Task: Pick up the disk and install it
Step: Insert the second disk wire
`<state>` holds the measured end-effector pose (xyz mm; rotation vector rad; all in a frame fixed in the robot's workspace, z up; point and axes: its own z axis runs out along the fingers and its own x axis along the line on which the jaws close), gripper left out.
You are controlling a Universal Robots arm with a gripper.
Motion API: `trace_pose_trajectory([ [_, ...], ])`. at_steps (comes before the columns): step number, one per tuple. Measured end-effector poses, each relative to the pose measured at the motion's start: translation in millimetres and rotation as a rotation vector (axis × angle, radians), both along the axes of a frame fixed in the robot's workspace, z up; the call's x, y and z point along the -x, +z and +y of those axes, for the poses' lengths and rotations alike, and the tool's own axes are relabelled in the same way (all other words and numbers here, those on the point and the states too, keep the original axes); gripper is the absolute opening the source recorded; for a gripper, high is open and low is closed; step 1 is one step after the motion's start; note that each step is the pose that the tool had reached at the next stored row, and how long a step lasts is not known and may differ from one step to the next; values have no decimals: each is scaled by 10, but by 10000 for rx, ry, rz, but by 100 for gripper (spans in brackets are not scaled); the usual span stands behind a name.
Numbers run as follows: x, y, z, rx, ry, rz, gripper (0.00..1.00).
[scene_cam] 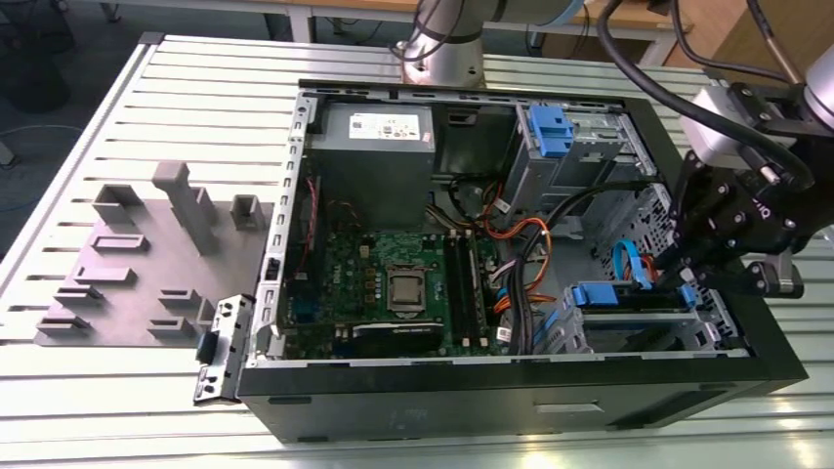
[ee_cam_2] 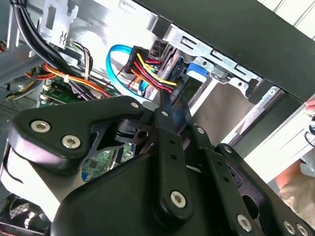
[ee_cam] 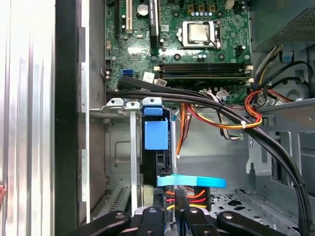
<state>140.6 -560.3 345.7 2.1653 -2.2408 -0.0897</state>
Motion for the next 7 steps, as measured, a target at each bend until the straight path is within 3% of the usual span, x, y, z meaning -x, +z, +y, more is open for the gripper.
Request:
trace_pose_trajectory([
  [7,1,0,-9,-1,37,-2,24],
])
